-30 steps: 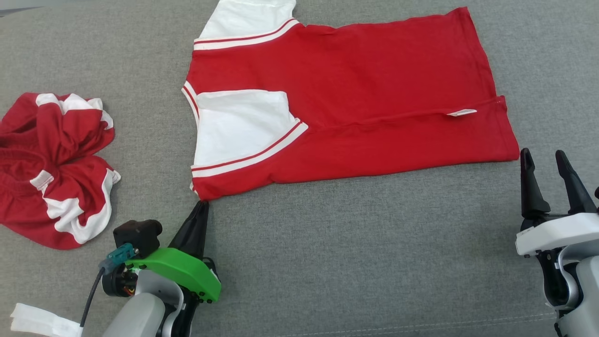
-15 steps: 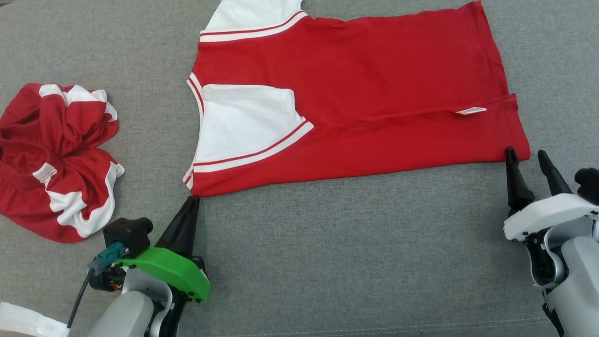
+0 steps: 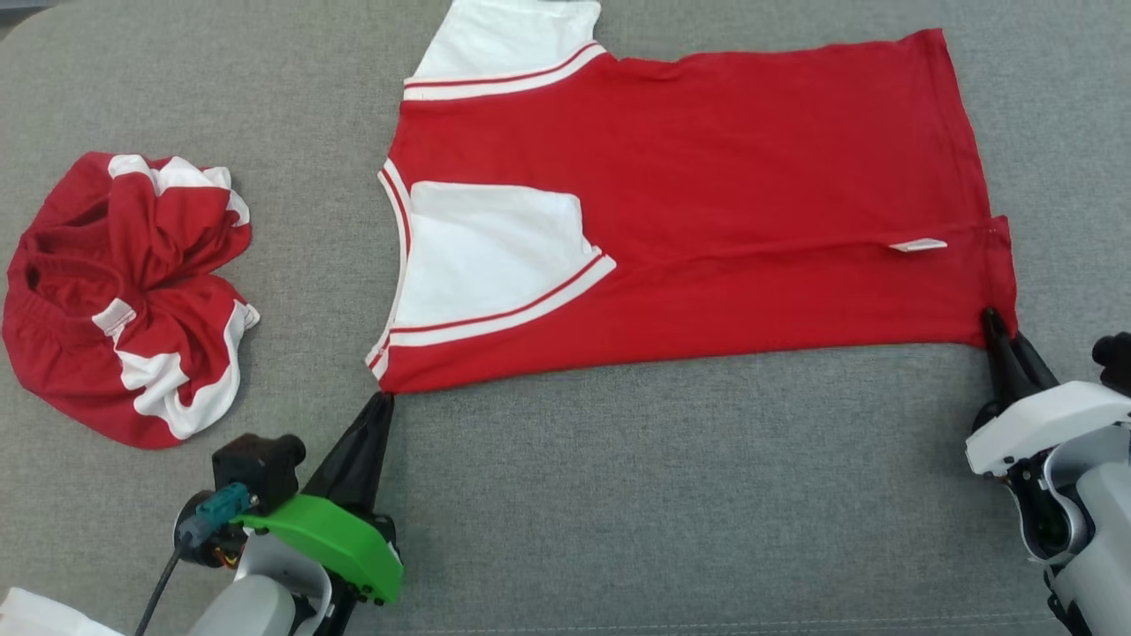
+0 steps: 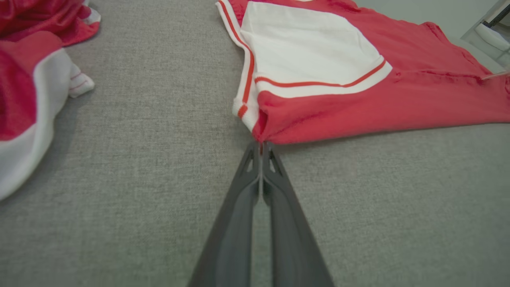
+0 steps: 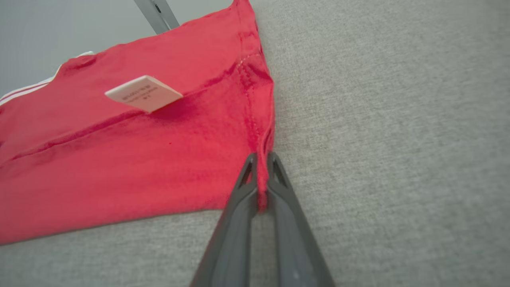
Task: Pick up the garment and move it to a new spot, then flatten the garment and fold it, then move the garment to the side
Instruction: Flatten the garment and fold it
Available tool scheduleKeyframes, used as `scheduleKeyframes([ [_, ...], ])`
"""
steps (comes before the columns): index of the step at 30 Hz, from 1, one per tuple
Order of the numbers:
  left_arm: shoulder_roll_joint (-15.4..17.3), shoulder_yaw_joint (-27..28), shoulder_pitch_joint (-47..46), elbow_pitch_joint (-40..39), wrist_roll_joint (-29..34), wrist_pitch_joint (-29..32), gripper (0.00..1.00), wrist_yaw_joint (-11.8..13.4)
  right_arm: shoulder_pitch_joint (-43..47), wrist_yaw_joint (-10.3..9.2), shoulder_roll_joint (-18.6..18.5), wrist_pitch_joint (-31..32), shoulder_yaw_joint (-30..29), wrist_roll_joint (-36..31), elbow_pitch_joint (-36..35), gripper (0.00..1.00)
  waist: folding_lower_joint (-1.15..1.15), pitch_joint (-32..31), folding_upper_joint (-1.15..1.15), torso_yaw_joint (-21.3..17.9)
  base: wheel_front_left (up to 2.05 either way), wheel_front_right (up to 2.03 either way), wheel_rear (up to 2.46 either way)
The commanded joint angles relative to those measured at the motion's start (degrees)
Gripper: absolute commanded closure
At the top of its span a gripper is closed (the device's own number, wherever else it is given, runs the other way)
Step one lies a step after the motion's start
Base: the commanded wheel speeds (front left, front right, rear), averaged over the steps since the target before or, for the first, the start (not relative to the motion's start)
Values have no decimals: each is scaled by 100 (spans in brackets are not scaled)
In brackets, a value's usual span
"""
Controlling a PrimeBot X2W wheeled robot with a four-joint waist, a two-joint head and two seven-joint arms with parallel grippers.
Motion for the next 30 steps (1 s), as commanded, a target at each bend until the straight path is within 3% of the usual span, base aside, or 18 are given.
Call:
scheduleKeyframes([
  [1, 123, -4, 137, -98, 35, 9, 100, 44, 161, -10, -112, -26, 10, 68, -51, 100, 0, -97, 0, -49, 0, 0, 0],
  [10, 487, -171, 1004, -1195, 114, 343, 100, 412, 958, -10, -498, -50, -30, 269, -627, 100, 0, -231, 0, -71, 0, 0, 0],
  [21, 718, -320, 1580, -2031, 210, 659, 100, 830, 1746, -10, -514, -52, -327, 327, -1187, 100, 0, -224, 0, -22, 0, 0, 0],
  [30, 742, -430, 1733, -2107, 46, 981, 100, 885, 1967, -9, -535, 45, -186, 302, -1230, 100, 0, -327, 0, -37, 0, 0, 0],
])
